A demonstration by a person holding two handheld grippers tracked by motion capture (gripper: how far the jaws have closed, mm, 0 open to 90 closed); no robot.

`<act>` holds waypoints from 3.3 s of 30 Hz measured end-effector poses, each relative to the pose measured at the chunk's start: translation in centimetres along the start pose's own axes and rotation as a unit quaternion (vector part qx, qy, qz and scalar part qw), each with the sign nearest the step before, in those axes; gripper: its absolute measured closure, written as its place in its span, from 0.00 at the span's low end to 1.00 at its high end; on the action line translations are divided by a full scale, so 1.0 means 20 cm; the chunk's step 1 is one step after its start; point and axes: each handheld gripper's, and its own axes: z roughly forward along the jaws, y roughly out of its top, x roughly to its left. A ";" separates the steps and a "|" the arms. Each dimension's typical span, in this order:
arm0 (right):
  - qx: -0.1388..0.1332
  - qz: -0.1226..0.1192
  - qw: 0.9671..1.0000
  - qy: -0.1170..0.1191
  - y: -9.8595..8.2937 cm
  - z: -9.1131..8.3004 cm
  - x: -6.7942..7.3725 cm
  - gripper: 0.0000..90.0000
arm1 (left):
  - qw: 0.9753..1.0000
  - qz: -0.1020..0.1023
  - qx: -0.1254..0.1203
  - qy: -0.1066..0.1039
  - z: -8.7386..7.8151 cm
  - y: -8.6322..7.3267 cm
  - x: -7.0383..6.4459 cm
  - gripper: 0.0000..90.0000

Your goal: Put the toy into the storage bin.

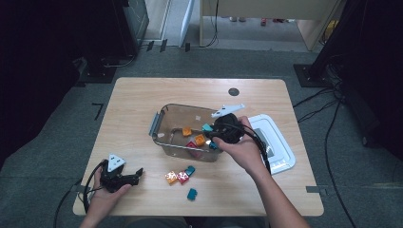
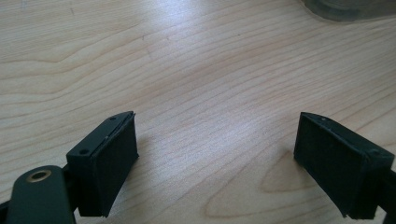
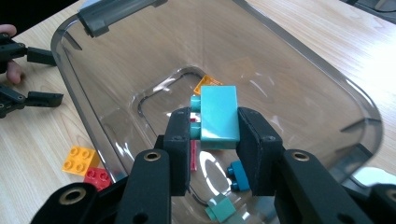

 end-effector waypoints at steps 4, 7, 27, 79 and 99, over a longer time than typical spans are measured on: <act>0.003 0.000 1.000 0.004 0.01 0.03 0.01 0.70 | 1.000 0.000 0.000 0.000 0.00 0.00 0.00 0.15; 0.001 0.002 1.000 0.011 0.01 0.04 0.01 0.62 | 1.000 0.000 0.000 0.000 0.00 0.00 0.00 0.15; -0.035 0.006 0.999 -0.024 -0.27 -0.22 -0.04 0.10 | 1.000 0.000 0.000 0.000 0.00 0.00 0.00 0.15; -0.015 -0.050 0.995 0.085 -0.77 0.29 0.53 0.42 | 1.000 0.004 -0.010 -0.006 -0.01 -0.01 0.00 0.28; -0.019 -0.051 0.998 0.036 -0.79 0.19 0.39 0.66 | 1.000 0.005 -0.009 -0.007 -0.01 -0.01 0.00 0.28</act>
